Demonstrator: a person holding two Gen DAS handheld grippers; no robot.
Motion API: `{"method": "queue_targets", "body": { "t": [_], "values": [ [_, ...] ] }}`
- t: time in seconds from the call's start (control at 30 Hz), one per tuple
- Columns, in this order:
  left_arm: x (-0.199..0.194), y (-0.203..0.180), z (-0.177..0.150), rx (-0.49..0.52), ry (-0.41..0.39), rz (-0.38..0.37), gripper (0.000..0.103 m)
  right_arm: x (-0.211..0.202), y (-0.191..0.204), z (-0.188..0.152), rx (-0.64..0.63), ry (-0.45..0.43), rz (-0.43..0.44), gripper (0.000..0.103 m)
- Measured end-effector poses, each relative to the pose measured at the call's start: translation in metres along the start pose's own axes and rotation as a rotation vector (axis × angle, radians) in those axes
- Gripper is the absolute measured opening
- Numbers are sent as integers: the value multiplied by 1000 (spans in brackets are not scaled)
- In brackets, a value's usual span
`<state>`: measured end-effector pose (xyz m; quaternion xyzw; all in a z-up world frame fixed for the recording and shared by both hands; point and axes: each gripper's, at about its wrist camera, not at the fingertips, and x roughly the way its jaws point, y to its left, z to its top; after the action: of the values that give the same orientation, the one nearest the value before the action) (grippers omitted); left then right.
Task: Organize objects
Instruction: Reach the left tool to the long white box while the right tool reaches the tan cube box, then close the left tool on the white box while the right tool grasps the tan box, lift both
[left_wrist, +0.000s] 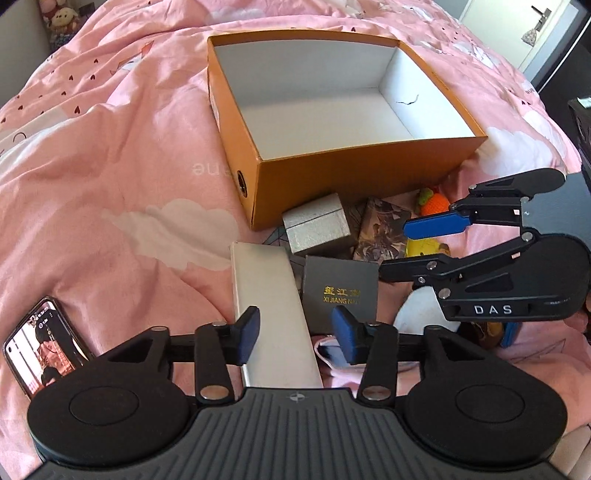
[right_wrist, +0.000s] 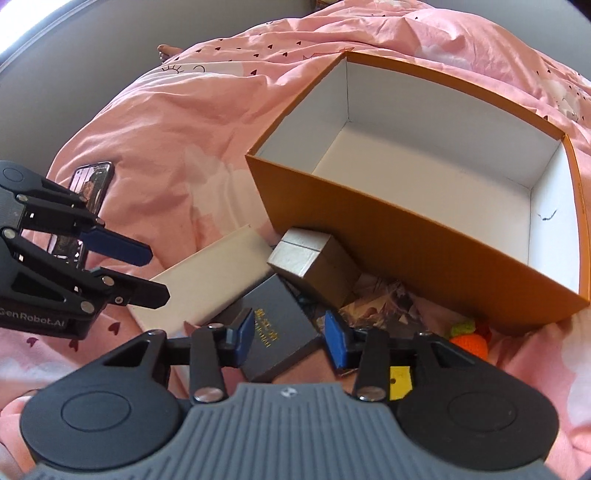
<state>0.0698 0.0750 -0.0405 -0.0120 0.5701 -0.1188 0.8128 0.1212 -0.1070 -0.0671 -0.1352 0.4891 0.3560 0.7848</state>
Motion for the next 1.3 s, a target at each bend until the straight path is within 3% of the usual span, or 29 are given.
{"method": "queue_targets", "body": {
  "t": [0.13, 0.3, 0.43, 0.57, 0.7, 0.87, 0.97, 1.2, 1.3],
  "values": [
    [22, 20, 17, -59, 66, 7, 62, 18, -6, 11, -57, 3, 4, 62],
    [50, 36, 26, -110, 153, -5, 63, 44, -12, 18, -74, 15, -2, 68],
    [69, 45, 27, -178, 211, -47, 66, 62, -28, 21, 48, 26, 44, 82],
    [84, 52, 27, -198, 260, -56, 66, 72, -49, 26, 193, 46, 115, 83],
    [92, 57, 27, -217, 287, -85, 74, 86, -72, 28, 356, 92, 205, 84],
    [103, 60, 27, -245, 323, -121, 76, 101, -83, 27, 446, 103, 255, 83],
    [101, 57, 27, -238, 323, -132, 64, 112, -85, 27, 481, 133, 275, 72],
    [77, 45, 33, -156, 244, -65, 38, 98, -74, 23, 476, 111, 263, 69],
    [71, 41, 30, -127, 214, -45, 34, 82, -62, 22, 428, 80, 231, 68]
  ]
}}
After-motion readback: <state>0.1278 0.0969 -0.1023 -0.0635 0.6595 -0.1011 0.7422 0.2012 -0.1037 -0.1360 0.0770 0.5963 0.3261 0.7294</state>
